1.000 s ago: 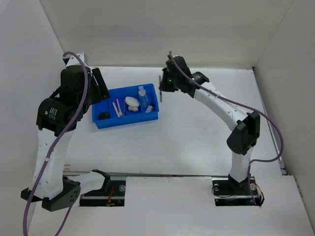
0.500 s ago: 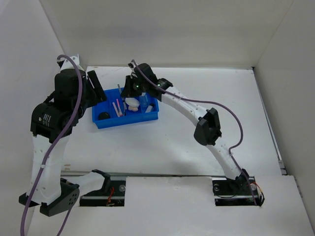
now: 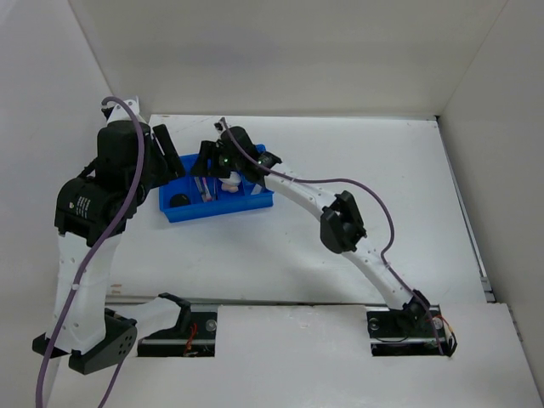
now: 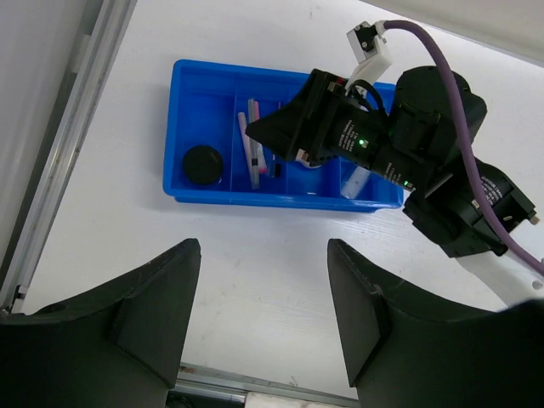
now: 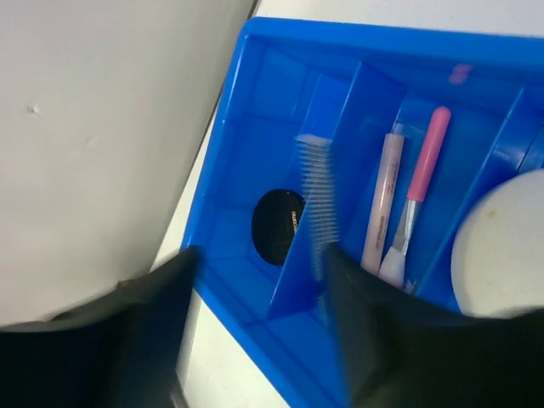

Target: Organize the makeup

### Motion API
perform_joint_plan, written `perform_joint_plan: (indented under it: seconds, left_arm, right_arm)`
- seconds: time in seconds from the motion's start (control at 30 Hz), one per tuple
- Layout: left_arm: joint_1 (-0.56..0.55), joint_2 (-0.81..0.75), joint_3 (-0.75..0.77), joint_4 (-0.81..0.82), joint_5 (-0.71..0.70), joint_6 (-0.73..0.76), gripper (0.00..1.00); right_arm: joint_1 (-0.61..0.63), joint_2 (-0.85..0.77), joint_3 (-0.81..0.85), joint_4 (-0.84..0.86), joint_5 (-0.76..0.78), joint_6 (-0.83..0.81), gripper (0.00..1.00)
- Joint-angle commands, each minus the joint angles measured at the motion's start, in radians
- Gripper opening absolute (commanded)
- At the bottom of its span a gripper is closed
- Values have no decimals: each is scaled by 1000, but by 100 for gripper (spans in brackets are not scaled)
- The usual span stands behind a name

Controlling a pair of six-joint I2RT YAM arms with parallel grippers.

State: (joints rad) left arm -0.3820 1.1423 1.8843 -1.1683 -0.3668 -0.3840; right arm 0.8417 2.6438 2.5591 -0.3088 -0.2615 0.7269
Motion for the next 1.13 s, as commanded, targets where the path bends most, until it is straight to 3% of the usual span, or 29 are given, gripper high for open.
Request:
perform_joint_plan:
  seconds: [0.0, 0.17, 0.3, 0.37, 0.47, 0.57, 0.67, 0.77, 0.93, 1.1]
  left_arm:
    - [3, -15, 7, 12, -7, -9, 58]
    - [3, -15, 18, 12, -18, 0, 58]
    - [3, -4, 18, 12, -31, 20, 58]
    - [3, -4, 6, 25, -40, 20, 59]
    - [3, -4, -36, 60, -49, 31, 60]
    - [3, -4, -66, 79, -49, 31, 75]
    - [3, 17, -77, 88, -60, 31, 100]
    - [3, 39, -77, 99, -60, 40, 100]
    - [3, 92, -68, 99, -60, 40, 100]
    - [3, 114, -47, 99, -41, 31, 100]
  right_arm:
    - [8, -69, 56, 63, 15, 10, 75]
    - [8, -280, -123, 33, 113, -86, 88]
    - [-12, -450, -249, -117, 349, -170, 95]
    - [-33, -586, -399, -176, 462, -179, 100]
    - [-94, -788, -643, -259, 651, -188, 100]
    - [-164, -941, -861, -346, 865, -149, 100]
    - [-234, -1125, -980, -443, 1041, -106, 100]
    - [-301, -1275, -1094, -536, 1178, -58, 100]
    - [-369, -1471, -1203, -641, 1251, 26, 100]
    - [-369, -1556, -1229, -653, 1251, 42, 100]
